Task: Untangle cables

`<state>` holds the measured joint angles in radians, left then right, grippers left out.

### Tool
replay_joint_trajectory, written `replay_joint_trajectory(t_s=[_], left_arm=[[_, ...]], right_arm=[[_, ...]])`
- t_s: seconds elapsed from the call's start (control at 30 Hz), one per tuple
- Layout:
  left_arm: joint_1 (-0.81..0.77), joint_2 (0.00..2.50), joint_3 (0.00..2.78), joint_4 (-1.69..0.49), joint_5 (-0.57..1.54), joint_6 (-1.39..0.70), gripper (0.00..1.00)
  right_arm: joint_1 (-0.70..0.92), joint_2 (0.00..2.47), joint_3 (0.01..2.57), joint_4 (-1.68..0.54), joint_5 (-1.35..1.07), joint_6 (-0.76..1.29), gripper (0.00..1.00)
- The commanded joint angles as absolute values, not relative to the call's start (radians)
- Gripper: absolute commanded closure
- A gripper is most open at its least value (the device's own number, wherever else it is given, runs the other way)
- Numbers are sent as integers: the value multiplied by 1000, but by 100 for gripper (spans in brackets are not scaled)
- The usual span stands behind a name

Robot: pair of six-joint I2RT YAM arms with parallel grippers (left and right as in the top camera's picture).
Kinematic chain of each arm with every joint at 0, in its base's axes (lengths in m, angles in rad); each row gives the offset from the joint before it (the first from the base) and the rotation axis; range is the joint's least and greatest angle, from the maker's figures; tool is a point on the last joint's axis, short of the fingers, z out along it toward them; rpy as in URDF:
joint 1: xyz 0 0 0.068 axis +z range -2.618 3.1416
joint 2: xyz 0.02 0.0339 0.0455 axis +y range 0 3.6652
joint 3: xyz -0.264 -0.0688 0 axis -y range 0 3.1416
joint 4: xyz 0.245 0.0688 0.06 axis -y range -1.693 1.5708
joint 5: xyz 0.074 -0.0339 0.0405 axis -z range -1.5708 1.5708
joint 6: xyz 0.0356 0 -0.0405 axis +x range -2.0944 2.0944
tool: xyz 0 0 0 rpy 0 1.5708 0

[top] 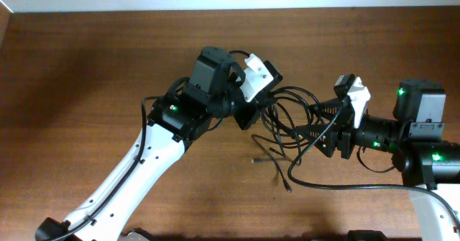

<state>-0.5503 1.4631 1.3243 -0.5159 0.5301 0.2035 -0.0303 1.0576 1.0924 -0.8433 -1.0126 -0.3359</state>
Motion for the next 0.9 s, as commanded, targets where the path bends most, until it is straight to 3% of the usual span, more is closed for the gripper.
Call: replay_joint_trajectory(t_s=[0.0,0.3,0.7,0.87], left_arm=[[-547,1442,1340,-487,538,138,100],[-547,1442,1340,-426,537,74,100],[-547,1442,1340,-386,538,-15,100],[-547,1442,1340,-376,541,-143,100]], right_arm=[[-33,1057,1105,-871,-908,-332,27],[-33,1070,1105,-971,-697,-332,25],[-33,1113,1105,-992,-733,-332,24],[-33,1113,1105,-947,-730,-278,24]])
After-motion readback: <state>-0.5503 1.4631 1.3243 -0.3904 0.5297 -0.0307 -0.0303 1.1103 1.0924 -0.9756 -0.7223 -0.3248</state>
